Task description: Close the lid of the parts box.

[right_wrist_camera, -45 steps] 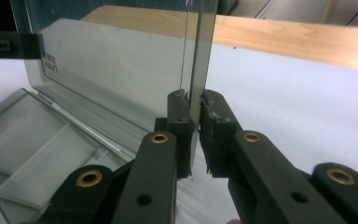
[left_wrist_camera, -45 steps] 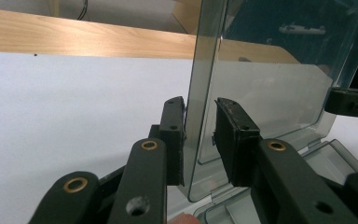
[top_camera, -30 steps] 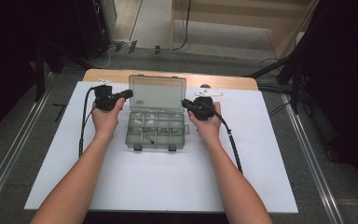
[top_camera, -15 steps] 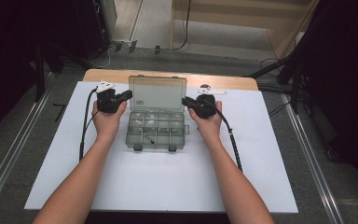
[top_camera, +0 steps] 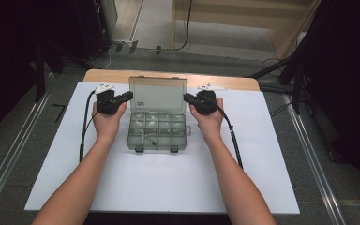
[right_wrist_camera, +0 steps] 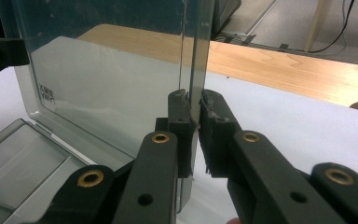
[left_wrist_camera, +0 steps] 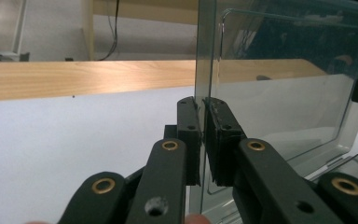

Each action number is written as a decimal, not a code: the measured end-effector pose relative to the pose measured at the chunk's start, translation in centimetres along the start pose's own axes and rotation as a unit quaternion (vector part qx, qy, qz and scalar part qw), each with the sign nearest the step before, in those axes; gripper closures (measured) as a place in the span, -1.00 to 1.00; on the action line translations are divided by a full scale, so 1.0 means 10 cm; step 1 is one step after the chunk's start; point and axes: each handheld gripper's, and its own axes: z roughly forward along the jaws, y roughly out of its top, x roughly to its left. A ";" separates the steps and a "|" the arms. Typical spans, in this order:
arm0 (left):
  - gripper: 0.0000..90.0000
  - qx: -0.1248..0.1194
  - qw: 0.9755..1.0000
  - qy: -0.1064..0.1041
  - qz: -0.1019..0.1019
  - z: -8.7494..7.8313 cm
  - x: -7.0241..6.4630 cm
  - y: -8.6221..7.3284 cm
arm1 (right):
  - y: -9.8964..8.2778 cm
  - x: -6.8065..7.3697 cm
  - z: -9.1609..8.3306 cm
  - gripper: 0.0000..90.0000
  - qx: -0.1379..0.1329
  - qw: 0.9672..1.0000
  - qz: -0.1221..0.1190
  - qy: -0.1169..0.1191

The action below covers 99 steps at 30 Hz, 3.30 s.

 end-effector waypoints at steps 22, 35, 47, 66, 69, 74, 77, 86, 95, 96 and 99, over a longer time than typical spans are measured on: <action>1.00 0.024 0.994 -0.063 -0.086 0.01 0.34 0.03 | -0.07 0.06 -0.02 0.88 -0.029 0.999 -0.024 -0.012; 1.00 0.038 0.993 -0.064 -0.096 0.18 0.27 0.16 | -0.13 0.08 -0.06 0.88 -0.047 0.998 -0.035 -0.010; 1.00 0.045 0.988 -0.101 -0.103 0.21 0.26 0.21 | -0.17 0.08 -0.12 0.88 -0.055 0.997 -0.047 0.001; 1.00 0.032 0.988 -0.136 -0.064 0.09 0.19 0.20 | -0.40 0.03 -0.29 0.32 -0.043 0.998 -0.042 0.015; 1.00 0.031 0.989 -0.132 -0.057 0.07 0.18 0.20 | -0.46 0.01 -0.31 0.33 -0.037 0.998 -0.044 0.014; 1.00 0.029 0.990 -0.132 -0.046 0.02 0.14 0.18 | -0.49 -0.05 -0.33 0.44 -0.035 0.999 -0.031 0.007; 1.00 0.026 0.990 -0.135 -0.042 -0.01 0.13 0.18 | -0.46 -0.06 -0.33 0.60 -0.035 0.999 -0.023 0.002; 1.00 0.016 0.990 -0.134 -0.028 -0.10 0.07 0.16 | -0.24 -0.02 -0.37 0.87 -0.035 0.999 -0.018 0.012; 1.00 0.012 0.991 -0.131 -0.009 -0.19 0.02 0.11 | -0.20 0.06 -0.41 1.00 -0.034 0.999 -0.008 0.035; 1.00 0.013 0.991 -0.133 -0.007 -0.20 0.01 0.11 | -0.20 0.07 -0.42 1.00 -0.034 0.999 -0.006 0.036; 1.00 0.008 0.991 -0.134 -0.004 -0.24 -0.02 0.10 | -0.19 0.12 -0.45 1.00 -0.038 0.999 -0.009 0.039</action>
